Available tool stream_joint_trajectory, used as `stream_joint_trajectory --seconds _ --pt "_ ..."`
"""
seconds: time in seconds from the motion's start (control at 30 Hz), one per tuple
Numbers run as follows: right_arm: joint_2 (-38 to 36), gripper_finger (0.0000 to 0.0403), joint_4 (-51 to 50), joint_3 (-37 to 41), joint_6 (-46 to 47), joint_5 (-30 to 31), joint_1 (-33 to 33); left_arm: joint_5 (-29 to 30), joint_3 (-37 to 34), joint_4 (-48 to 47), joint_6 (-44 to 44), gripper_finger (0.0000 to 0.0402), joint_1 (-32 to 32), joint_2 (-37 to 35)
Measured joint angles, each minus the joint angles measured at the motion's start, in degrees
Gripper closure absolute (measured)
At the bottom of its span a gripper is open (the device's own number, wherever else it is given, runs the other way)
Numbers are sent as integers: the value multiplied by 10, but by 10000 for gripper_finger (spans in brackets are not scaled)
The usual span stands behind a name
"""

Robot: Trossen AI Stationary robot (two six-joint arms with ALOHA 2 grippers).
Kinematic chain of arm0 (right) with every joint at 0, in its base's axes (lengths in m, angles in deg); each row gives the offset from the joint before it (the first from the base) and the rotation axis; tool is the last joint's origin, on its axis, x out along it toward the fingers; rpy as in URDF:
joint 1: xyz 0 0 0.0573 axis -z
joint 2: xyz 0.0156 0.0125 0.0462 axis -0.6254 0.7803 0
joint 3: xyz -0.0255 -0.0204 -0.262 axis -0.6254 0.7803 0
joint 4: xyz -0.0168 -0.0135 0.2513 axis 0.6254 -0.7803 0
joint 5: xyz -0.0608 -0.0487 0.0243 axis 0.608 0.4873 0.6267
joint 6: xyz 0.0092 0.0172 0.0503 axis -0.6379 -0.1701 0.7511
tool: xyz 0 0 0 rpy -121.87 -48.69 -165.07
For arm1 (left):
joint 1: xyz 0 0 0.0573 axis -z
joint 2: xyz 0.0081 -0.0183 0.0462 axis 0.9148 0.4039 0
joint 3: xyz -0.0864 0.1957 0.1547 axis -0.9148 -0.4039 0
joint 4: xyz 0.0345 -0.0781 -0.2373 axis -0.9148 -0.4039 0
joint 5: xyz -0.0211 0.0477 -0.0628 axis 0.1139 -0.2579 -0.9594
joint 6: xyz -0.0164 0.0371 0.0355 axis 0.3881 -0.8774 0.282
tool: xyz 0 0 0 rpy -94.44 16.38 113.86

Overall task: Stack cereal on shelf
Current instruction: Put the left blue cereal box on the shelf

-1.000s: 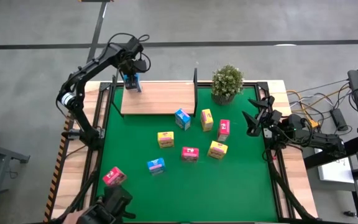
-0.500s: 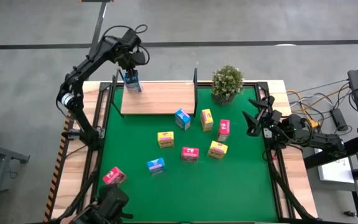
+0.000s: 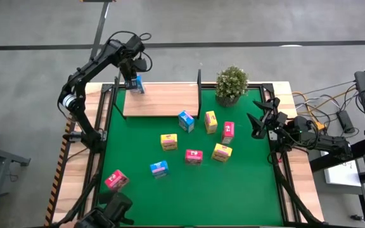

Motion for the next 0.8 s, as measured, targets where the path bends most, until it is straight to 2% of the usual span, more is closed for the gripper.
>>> stream_joint_trajectory --seconds 0.63,0.8 --pt "0 129 0 0 0 0 0 2 -40 27 8 401 -11 0" --pt "0 129 0 0 0 0 0 25 -40 31 6 401 -11 0"
